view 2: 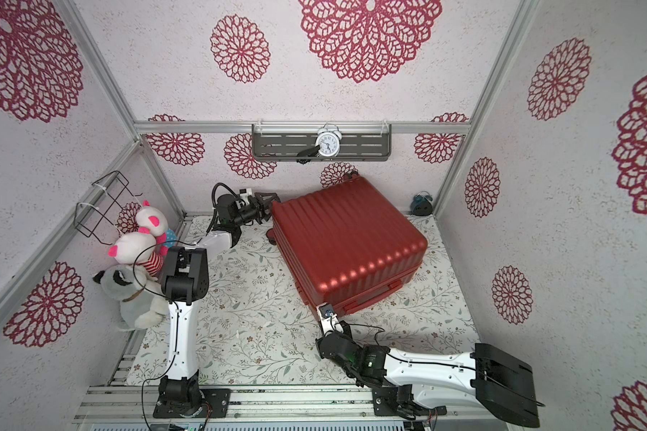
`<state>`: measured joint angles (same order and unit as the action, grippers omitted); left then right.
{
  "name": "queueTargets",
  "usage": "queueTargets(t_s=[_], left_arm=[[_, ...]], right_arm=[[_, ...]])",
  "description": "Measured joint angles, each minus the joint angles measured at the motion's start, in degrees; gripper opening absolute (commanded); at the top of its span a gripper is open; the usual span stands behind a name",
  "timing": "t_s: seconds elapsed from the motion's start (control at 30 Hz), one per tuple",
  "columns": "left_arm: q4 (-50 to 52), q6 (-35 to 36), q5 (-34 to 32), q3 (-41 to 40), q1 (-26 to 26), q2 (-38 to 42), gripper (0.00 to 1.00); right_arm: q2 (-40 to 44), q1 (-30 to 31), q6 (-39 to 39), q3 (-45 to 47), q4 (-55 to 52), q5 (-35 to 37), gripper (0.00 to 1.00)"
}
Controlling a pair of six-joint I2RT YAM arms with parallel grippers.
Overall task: Open the suitcase zippers
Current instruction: Adjust the suitcase at the center of the board.
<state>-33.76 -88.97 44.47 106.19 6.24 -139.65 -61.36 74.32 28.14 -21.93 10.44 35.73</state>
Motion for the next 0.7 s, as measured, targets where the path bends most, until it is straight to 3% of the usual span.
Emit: queueTargets(t_s=[0.17,0.43,0.7], left_arm=[[-5.3,-0.7,-2.1,-4.5,-0.1,1.0,0.41],[-11.6,0.9,-4.8,-21.5,-2.0,10.9,0.31],[-17.4,2.5,-8.0,-39.6,-5.2,22.1,0.29]], right_arm=[[0.0,0.0,0.0,0.0,-0.1,-0.1,0.00],[2.7,0.5,1.0,1.7,-1.7,-0.1,0.00],[7.5,1.1,1.6,4.0,-4.0,0.1,0.00]])
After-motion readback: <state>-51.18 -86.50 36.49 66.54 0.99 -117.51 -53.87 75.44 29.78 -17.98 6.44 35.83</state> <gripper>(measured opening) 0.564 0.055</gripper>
